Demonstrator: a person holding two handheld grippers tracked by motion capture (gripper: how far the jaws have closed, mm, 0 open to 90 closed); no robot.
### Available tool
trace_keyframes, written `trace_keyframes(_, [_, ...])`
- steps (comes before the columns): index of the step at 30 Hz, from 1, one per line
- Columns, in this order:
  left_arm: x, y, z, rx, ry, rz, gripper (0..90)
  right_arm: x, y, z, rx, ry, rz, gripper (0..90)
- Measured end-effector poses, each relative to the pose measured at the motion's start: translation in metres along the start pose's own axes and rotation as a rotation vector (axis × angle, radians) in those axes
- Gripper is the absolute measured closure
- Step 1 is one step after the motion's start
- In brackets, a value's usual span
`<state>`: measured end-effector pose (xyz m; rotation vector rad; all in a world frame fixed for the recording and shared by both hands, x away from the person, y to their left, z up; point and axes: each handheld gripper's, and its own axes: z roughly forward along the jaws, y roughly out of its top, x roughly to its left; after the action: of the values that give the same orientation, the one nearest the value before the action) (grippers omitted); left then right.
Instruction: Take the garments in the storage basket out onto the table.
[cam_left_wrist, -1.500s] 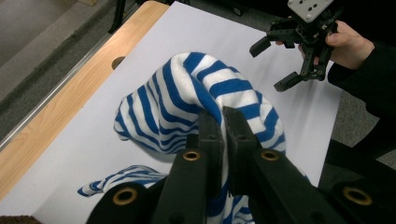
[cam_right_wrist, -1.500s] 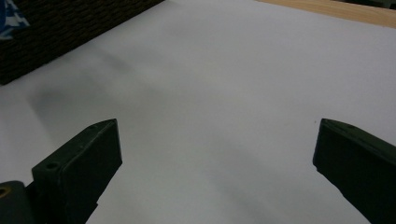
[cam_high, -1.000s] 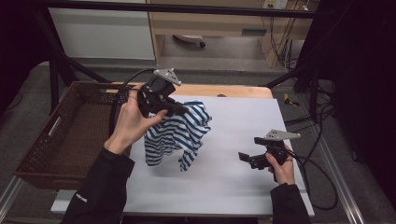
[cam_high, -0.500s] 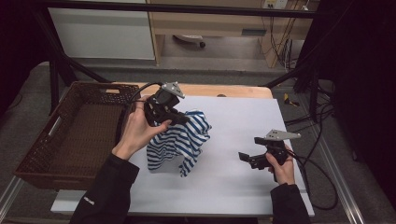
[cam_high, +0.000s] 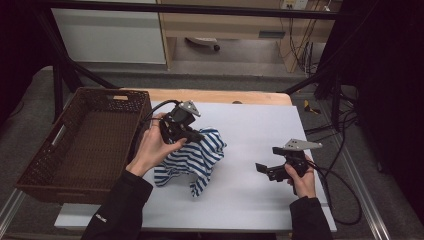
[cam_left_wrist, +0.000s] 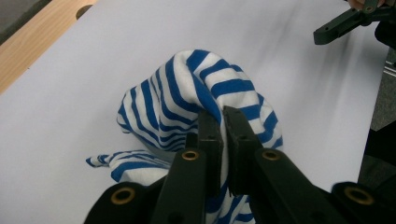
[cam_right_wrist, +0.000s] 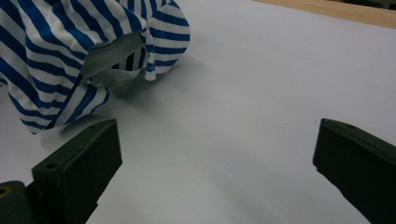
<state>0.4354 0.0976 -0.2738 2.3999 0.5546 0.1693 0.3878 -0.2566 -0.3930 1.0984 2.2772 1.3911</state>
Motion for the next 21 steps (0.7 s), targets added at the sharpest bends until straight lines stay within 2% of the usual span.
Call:
trace_keyframes(5, [0.000, -0.007, 0.010, 0.007, -0.008, -0.009, 83.1, 0.000, 0.000, 0.000, 0.000, -0.001, -0.001, 1.7])
trace_keyframes(8, [0.000, -0.013, 0.014, 0.002, 0.008, -0.017, 71.1, 0.000, 0.000, 0.000, 0.000, -0.001, 0.000, 1.7])
trace_keyframes(10, [0.000, -0.016, 0.013, 0.009, 0.014, -0.024, 58.1, 0.000, 0.000, 0.000, -0.001, -0.001, 0.001, 1.7])
trace_keyframes(13, [0.001, -0.022, 0.010, 0.014, 0.046, -0.032, 41.6, 0.000, 0.000, -0.001, -0.002, -0.001, 0.001, 1.7])
trace_keyframes(16, [0.003, -0.029, 0.003, -0.013, 0.044, -0.060, 33.9, 0.000, 0.001, -0.001, -0.002, -0.002, 0.000, 1.6])
trace_keyframes(19, [0.005, -0.034, -0.004, -0.026, 0.054, -0.090, 22.2, 0.000, 0.001, -0.001, -0.002, -0.003, 0.000, 1.6])
trace_keyframes(21, [0.006, -0.038, -0.009, -0.029, 0.057, -0.112, 19.5, 0.001, 0.001, -0.001, -0.002, -0.003, 0.001, 1.6])
